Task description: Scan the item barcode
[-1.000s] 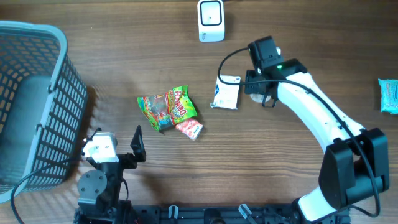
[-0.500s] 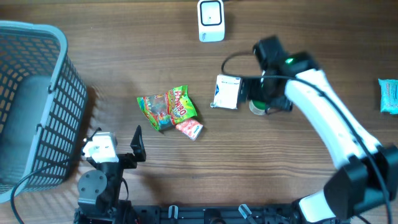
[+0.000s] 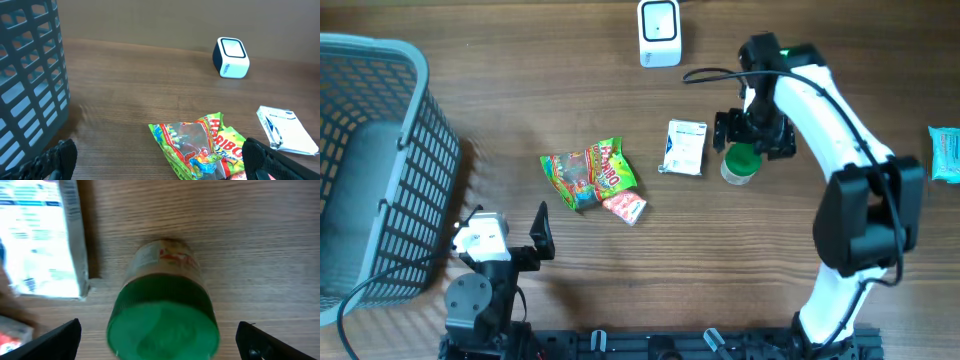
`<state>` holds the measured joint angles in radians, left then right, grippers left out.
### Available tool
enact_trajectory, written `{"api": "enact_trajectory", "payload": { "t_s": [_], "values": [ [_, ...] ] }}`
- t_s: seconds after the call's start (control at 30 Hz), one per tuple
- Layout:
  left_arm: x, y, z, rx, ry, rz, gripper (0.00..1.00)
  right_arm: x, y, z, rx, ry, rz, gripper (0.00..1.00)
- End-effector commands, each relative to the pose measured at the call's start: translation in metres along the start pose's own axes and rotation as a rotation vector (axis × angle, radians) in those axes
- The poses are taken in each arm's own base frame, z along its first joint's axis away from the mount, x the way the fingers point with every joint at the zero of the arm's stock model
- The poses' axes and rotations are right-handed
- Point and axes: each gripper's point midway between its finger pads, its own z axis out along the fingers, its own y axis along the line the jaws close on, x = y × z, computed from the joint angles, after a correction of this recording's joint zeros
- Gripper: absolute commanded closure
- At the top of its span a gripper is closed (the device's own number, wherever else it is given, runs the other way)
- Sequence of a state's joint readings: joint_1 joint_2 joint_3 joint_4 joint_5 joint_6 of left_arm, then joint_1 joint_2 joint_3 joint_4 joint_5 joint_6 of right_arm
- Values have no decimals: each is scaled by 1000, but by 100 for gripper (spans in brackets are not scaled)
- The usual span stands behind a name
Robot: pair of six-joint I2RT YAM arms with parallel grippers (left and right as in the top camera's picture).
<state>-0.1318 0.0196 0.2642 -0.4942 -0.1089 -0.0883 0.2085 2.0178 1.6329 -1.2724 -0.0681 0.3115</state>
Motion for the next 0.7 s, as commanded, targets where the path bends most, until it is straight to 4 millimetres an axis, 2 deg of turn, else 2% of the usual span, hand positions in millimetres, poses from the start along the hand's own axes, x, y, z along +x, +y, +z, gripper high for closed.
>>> {"api": "enact_trajectory", "payload": {
  "t_s": [0.0, 0.07, 0.23, 0.43, 0.53, 0.63, 0.67],
  "values": [
    [1, 2, 0, -10, -3, -5, 0, 5, 2, 12, -2, 38, -28, 0],
    [1, 2, 0, -10, -3, -5, 0, 10, -1, 25, 4, 54, -51, 0],
    [1, 2, 0, -10, -3, -5, 0, 2, -1, 50, -4, 16, -83, 0],
    [1, 2, 0, -10, -3, -5, 0, 6, -6, 79, 13, 94, -264, 2],
    [1, 2, 0, -10, -3, -5, 0, 8, -7, 87, 14, 115, -314, 4],
    [1, 2, 0, -10, -3, -5, 0, 8, -8, 87, 17, 119, -365, 16],
    [1, 2, 0, -10, -3, -5, 0, 8, -9, 87, 22, 119, -363, 23]
  ]
}}
